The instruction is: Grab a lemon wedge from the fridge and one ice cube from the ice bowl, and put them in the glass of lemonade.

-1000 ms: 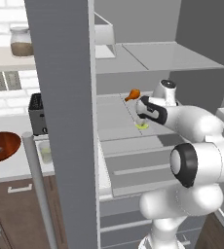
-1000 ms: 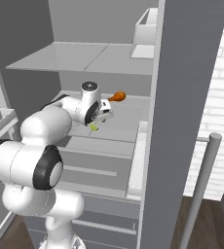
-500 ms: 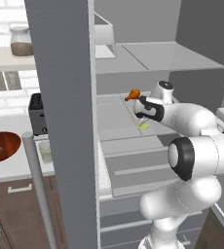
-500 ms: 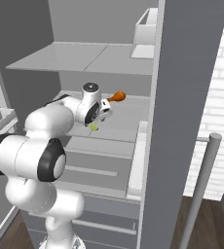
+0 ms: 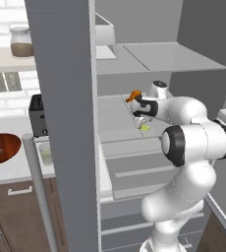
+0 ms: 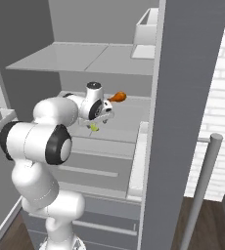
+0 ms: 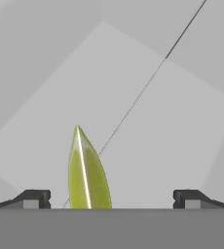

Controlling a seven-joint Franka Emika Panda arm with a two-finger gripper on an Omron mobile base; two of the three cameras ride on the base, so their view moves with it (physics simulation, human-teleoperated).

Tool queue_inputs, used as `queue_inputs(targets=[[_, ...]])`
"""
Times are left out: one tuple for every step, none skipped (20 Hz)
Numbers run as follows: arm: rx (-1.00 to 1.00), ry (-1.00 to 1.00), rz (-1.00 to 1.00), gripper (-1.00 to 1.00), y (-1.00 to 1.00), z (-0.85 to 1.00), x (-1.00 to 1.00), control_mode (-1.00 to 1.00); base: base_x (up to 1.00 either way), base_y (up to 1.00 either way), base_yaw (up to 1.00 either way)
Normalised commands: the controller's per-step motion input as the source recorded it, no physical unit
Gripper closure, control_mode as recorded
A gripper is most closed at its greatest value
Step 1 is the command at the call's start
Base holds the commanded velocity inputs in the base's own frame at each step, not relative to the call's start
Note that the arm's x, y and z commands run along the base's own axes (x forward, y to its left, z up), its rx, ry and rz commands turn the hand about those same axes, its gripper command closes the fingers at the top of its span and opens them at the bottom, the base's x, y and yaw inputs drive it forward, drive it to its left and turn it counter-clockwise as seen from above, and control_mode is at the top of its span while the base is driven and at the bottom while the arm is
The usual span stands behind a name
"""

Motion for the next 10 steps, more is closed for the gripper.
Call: queue_inputs(targets=[[-0.06, 0.1, 0.0, -1.0, 0.0, -0.66, 0.04, -1.0, 0.0, 0.0, 0.0], [-0.06, 0.09, 0.0, -1.0, 0.0, -0.61, 0.04, -1.0, 0.0, 0.0, 0.0], [-0.04, 0.06, 0.01, -1.0, 0.0, -0.56, 0.0, -1.0, 0.0, 0.0, 0.0], [-0.02, 0.03, 0.01, -1.0, 0.0, -0.46, 0.0, -1.0, 0.0, 0.0, 0.0], [-0.01, 0.03, 0.01, -1.0, 0.0, -0.4, 0.0, -1.0, 0.0, 0.0, 0.0], [-0.01, 0.02, 0.02, -1.0, 0.0, -0.36, 0.0, -1.0, 0.0, 0.0, 0.0], [-0.01, 0.04, 0.02, -1.0, 0.0, -0.37, 0.0, -1.0, 0.0, 0.0, 0.0], [-0.01, 0.02, 0.02, -1.0, 0.0, -0.37, 0.0, -1.0, 0.0, 0.0, 0.0], [-0.01, 0.02, 0.02, -1.0, 0.01, -0.36, 0.0, -1.0, 0.0, 0.0, 0.0], [-0.01, 0.01, 0.01, -1.0, 0.01, -0.36, 0.0, -1.0, 0.0, 0.0, 0.0]])
